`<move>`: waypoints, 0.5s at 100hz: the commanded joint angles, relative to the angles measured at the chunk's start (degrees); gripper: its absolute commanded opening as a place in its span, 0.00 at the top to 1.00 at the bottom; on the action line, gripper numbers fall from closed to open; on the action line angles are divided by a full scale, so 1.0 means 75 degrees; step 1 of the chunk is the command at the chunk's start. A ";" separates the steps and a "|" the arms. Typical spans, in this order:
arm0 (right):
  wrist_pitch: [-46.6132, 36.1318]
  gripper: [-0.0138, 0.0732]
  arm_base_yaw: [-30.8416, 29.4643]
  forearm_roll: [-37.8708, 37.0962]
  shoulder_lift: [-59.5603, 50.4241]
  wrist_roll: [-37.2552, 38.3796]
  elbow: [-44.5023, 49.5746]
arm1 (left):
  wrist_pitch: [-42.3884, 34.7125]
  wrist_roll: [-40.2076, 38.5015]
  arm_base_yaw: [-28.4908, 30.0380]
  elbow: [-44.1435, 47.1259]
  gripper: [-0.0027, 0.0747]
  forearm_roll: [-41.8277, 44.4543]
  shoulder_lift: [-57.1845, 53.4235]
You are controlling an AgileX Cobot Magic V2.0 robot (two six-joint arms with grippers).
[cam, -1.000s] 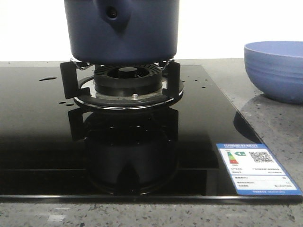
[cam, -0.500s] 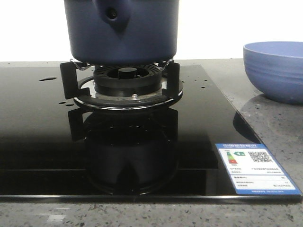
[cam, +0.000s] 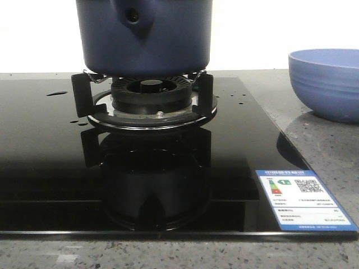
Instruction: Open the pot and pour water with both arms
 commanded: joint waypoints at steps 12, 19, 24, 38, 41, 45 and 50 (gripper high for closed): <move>-0.0345 0.92 0.0023 0.0165 0.0058 -0.0072 -0.0223 | -0.0517 -0.0019 0.0013 0.0251 0.99 -0.0056 -0.0207; -0.0345 0.92 0.0023 0.0165 0.0058 -0.0072 -0.0223 | -0.0517 -0.0019 0.0013 0.0251 0.99 -0.0056 -0.0207; -0.0345 0.92 0.0023 0.0165 0.0058 -0.0072 -0.0223 | -0.0517 -0.0019 0.0013 0.0251 0.99 -0.0056 -0.0207; -0.0345 0.92 0.0023 0.0165 0.0058 -0.0072 -0.0223 | -0.0517 -0.0019 0.0013 0.0251 0.99 -0.0056 -0.0207; -0.0345 0.92 0.0023 0.0165 0.0058 -0.0072 -0.0223 | -0.0517 -0.0019 0.0013 0.0251 0.99 -0.0056 -0.0207; -0.0447 0.92 0.0023 0.0133 0.0058 -0.0072 -0.0223 | -0.0517 -0.0019 0.0013 0.0251 0.99 -0.0056 -0.0207; -0.0617 0.92 0.0023 0.0094 0.0058 -0.0072 -0.0223 | -0.0517 -0.0019 0.0013 0.0251 0.99 -0.0056 -0.0207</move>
